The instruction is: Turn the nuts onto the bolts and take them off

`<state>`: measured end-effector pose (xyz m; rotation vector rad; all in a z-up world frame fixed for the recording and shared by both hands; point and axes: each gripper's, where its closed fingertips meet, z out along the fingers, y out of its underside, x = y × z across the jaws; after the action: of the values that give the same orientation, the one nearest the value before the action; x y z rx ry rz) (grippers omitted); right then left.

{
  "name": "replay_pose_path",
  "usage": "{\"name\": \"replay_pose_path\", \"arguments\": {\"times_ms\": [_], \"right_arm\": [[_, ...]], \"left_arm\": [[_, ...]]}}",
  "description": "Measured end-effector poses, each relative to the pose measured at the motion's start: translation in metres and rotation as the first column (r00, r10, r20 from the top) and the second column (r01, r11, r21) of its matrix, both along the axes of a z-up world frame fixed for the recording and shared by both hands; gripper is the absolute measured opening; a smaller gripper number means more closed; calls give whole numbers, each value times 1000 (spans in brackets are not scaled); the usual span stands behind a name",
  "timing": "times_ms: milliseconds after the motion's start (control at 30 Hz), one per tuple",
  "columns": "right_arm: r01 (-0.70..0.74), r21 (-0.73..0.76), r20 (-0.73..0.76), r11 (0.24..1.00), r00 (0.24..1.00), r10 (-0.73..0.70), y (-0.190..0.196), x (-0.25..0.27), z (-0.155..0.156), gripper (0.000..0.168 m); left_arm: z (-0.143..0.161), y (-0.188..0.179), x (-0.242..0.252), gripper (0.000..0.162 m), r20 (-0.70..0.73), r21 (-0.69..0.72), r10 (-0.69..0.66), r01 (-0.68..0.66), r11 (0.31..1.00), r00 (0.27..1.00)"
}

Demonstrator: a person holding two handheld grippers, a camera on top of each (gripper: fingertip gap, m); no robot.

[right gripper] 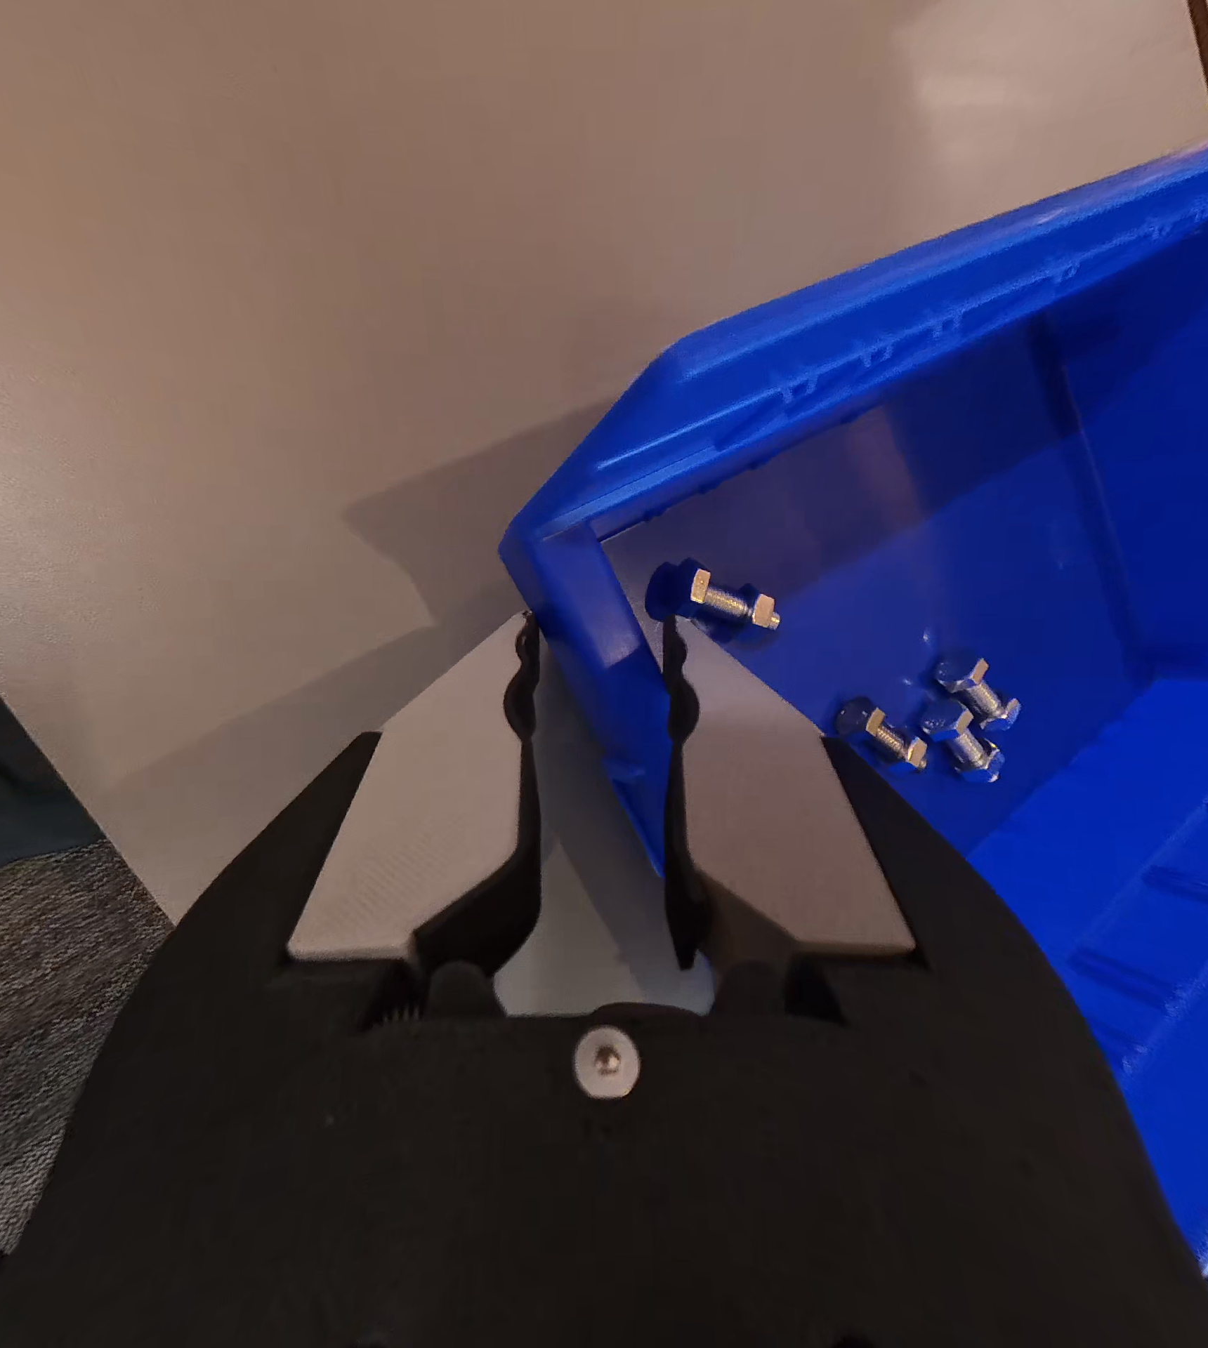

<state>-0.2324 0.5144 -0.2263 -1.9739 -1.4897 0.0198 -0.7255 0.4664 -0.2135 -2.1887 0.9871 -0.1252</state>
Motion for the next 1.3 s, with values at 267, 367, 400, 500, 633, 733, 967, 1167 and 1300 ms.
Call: {"name": "replay_pose_path", "arguments": {"times_ms": [267,367,400,500,633,733,967,1167,1300], "right_arm": [[-90,-4,10,996,996,90,-21,-20,1,27],[-121,-19,14,993,993,121,-28,-32,1,26],[-128,-11,14,992,992,128,-28,-35,1,25],[-153,4,10,988,988,153,-30,-44,1,24],[-225,-28,-85,974,971,222,-43,-64,0,22],[-206,-72,-126,976,972,196,-46,-67,0,22],[-153,-38,-153,988,978,145,-43,-65,0,29],[-82,-29,-96,996,992,79,-42,-32,-2,35],[-18,-37,-132,999,991,13,-40,-13,1,49]], "left_arm": [[77,-5,11,21,348,141,-54,5,990,936],[78,-12,20,18,309,143,-81,38,989,947],[73,-14,23,18,280,137,-89,52,989,956],[53,-21,33,16,231,92,-113,94,991,966],[22,-33,41,16,135,24,-148,146,989,980],[16,-39,45,16,107,-1,-166,167,986,980],[-4,-46,43,17,9,-72,-176,176,982,984],[-5,-70,18,19,-25,-154,-174,169,974,984],[-1,-76,1,20,-9,-142,-84,82,986,996]]}}
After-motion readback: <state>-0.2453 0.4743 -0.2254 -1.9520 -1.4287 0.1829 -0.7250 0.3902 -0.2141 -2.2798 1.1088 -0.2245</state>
